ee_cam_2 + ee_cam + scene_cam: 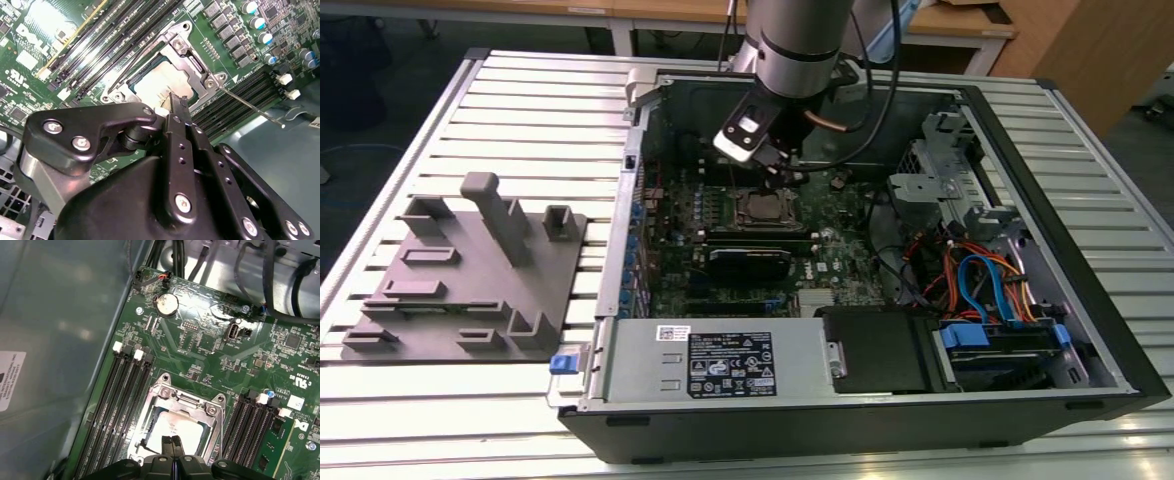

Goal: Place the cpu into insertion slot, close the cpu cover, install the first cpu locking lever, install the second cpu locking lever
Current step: 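Install the first cpu locking lever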

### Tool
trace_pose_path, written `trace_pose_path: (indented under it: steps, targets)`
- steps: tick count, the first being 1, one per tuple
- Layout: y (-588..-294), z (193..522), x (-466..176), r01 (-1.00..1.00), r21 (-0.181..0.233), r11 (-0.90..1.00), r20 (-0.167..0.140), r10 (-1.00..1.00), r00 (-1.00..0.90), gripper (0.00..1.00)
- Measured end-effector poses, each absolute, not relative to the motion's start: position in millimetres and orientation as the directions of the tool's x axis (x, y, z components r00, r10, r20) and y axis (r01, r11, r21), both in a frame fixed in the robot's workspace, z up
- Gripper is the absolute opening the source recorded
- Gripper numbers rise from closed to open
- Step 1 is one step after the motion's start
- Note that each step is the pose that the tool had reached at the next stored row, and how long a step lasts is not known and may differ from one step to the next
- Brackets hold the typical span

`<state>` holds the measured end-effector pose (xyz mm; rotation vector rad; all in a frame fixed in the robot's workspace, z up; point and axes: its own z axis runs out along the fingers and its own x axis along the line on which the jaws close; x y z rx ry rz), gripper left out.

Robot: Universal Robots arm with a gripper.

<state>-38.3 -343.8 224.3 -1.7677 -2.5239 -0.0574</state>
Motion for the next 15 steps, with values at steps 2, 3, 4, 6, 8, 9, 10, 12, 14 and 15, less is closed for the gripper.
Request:
trace_pose_path:
  steps: [2,3,4,6,8,9,10,12,14,15]
  targets:
    - [-343.8,224.3,-38.3,0.934,-0.004,0.358,0.07,0.932,-0.356,0.11]
    - [-343.8,224.3,-38.3,0.931,-0.004,0.365,0.07,0.929,-0.363,0.11]
    - [-343.8,224.3,-38.3,0.929,-0.004,0.37,0.07,0.927,-0.369,0.11]
    - [-343.8,224.3,-38.3,0.926,-0.004,0.377,0.07,0.924,-0.376,0.11]
    - [-343.8,224.3,-38.3,0.924,-0.004,0.383,0.07,0.921,-0.382,0.11]
    - [-343.8,224.3,-38.3,0.922,-0.004,0.387,0.07,0.92,-0.386,0.11]
    - [-343.8,224.3,-38.4,0.921,-0.004,0.39,0.07,0.919,-0.389,0.11]
    - [-343.8,224.3,-38.5,0.915,-0.003,0.404,0.07,0.913,-0.403,0.11]
    - [-343.8,224.3,-38.5,0.902,-0.003,0.431,0.07,0.9,-0.429,0.11]
    - [-343.8,224.3,-38.5,0.897,-0.003,0.442,0.07,0.895,-0.441,0.11]
